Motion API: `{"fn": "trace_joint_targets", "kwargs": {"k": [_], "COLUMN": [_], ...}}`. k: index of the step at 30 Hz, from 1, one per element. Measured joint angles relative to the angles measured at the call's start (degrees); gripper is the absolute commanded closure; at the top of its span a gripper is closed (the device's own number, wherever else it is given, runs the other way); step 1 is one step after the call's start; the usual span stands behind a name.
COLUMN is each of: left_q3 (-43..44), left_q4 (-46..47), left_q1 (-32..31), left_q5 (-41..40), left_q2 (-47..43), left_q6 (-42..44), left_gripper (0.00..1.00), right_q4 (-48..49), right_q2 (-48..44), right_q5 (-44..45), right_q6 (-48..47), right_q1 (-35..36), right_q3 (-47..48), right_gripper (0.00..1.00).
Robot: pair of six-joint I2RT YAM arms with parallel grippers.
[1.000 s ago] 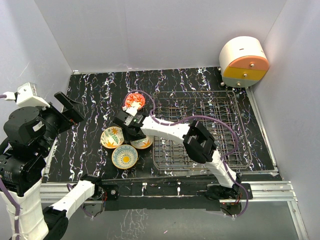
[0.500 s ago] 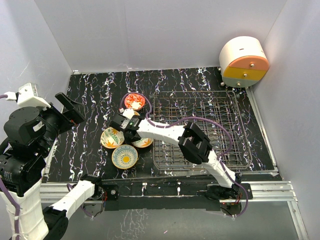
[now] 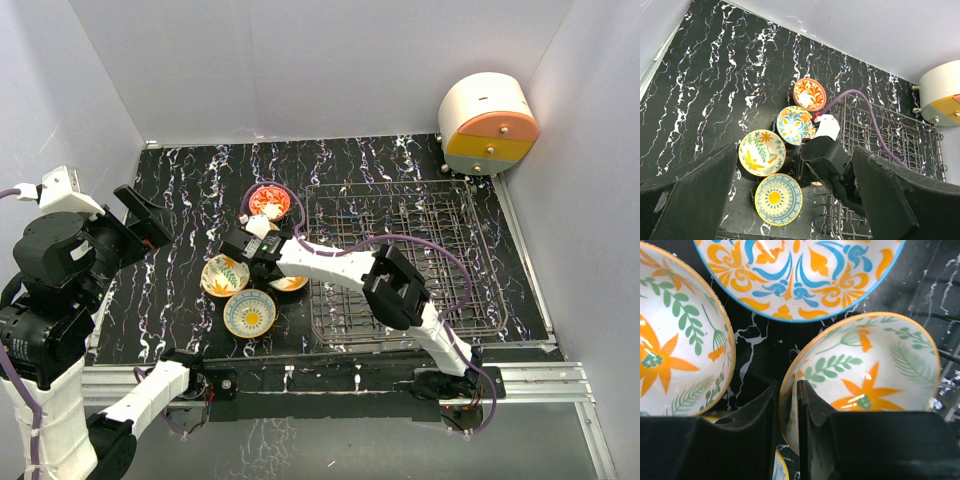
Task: Load the bowls into the dish rack
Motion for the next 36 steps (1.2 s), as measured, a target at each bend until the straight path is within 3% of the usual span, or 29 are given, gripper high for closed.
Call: {"fn": "trace_joint_targets", "kwargs": {"k": [12,21,25,28,36], "left_q3": [0.00,0.00,-0.07,-0.04,-0.04], "left_q4": [0.02,0.42,1.38,1.99,3.50], "left_q1": [0.00,0.00,0.00,0.00,0.00], "left_q5": [0.22,0.83,1.29,1.79,3.08], "left_q2": [0.00,0.35,0.90,1.70,5.35], "left_q6": [0.00,0.61,1.03,1.22,1.86], "left_gripper": [0.03,0.03,0.03,0.03,0.03], "right_q4": [-2.69,7.67,19.89,29.07,38.62], "right_q2": [-10.84,-22.80,-35.80,-44.63,-51.32], "right_q5": [-0.85,-11.98,-22.86,-30.21,-42.42], "right_q6": [-0.94,-4.26,-0.81,3.54,9.05], "right_q1": [0.15,-2.01,-10.14,-21.49,-44.00], "right_q3": [0.00,-3.54,-19.50,-33.73,-50.49], "right_gripper": [0.92,0.92,0.92,0.92,0.92]}}
